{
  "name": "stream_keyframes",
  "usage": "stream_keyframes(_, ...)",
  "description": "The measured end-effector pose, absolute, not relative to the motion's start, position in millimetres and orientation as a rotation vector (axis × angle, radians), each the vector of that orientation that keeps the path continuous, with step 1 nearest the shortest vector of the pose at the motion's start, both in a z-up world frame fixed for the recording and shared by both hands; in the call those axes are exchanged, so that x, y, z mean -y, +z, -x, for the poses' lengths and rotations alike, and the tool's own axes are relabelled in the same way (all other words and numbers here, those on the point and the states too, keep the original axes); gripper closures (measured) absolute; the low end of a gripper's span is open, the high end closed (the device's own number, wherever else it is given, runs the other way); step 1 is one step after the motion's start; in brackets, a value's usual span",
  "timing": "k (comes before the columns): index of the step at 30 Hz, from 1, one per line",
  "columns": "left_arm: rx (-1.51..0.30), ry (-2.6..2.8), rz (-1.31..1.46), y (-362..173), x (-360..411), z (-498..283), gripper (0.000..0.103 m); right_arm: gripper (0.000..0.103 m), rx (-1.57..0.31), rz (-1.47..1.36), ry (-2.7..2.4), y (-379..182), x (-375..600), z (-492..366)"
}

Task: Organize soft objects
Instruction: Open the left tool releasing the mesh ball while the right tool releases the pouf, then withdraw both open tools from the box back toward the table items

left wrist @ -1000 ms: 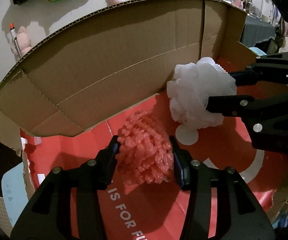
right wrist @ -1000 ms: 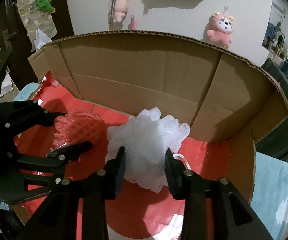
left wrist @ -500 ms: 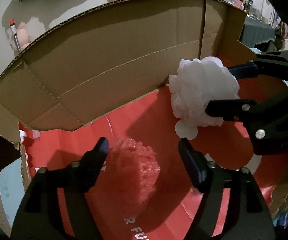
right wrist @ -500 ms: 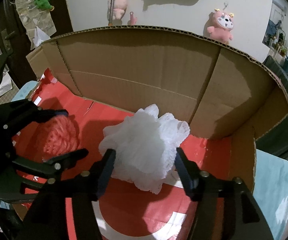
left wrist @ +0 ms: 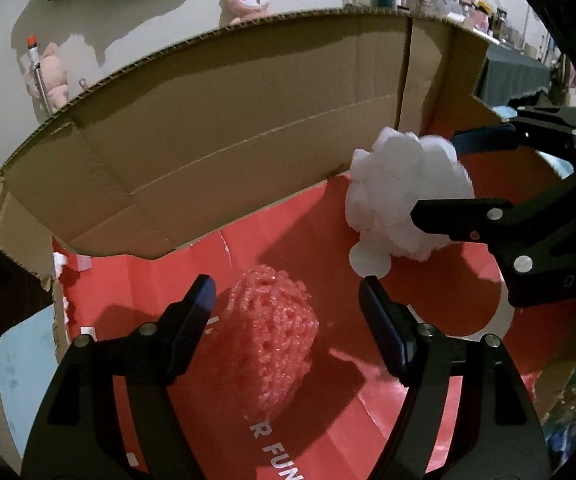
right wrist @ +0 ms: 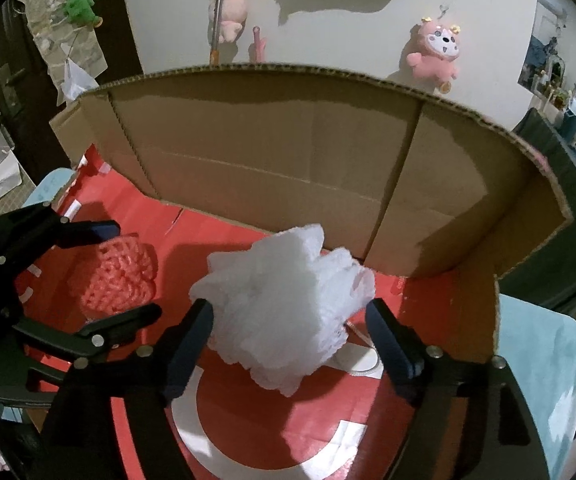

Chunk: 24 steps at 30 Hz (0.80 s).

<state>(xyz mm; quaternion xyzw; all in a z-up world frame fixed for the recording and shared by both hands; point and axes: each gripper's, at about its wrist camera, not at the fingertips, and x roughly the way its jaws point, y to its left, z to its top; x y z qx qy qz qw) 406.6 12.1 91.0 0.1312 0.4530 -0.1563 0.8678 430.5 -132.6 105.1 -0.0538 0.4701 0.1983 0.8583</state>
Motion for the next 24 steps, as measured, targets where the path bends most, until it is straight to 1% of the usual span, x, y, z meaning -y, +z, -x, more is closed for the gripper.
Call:
stream_keyframes(2, -0.940, -0.328, -0.257, 93.4, -13.2, -405.7, 0.025, 0.017, -0.980, 0.112, 0.408, 108.7, 134.0, -429.0)
stream_keyframes(4, -0.925, -0.327, -0.237, 100.5, -16.7, -404.1, 0.025, 0.015, -0.970, 0.110, 0.403, 113.3, 135.3, -426.5)
stream_keyframes(10, -0.863, -0.336, -0.173, 124.9, -20.7, -384.4, 0.022, 0.013, -0.926, 0.089, 0.394, 133.7, 142.7, -408.4)
stream_keyframes(13, -0.825, -0.338, -0.137, 136.4, -19.5, -370.2, 0.014, 0.011, -0.890, 0.063, 0.393, 150.9, 148.5, -390.7)
stream_keyframes(15, -0.782, -0.324, -0.120, 150.6, -22.3, -353.8, 0.010, 0.009, -0.857, 0.050, 0.397, 164.3, 153.9, -376.1)
stream_keyframes(17, -0.742, -0.328, -0.105, 163.3, -23.0, -337.6, 0.009, 0.005, -0.814, 0.046, 0.397, 179.9, 158.2, -359.1)
stream_keyframes(20, -0.677, -0.323, -0.073, 183.7, -24.2, -308.1, 0.005, 0.001, -0.742, 0.031, 0.395, 203.9, 165.9, -326.4)
stream_keyframes(24, -0.571, -0.293, -0.059, 208.1, -27.8, -260.8, 0.002, 0.000, -0.630, 0.027, 0.381, 234.7, 179.4, -275.9)
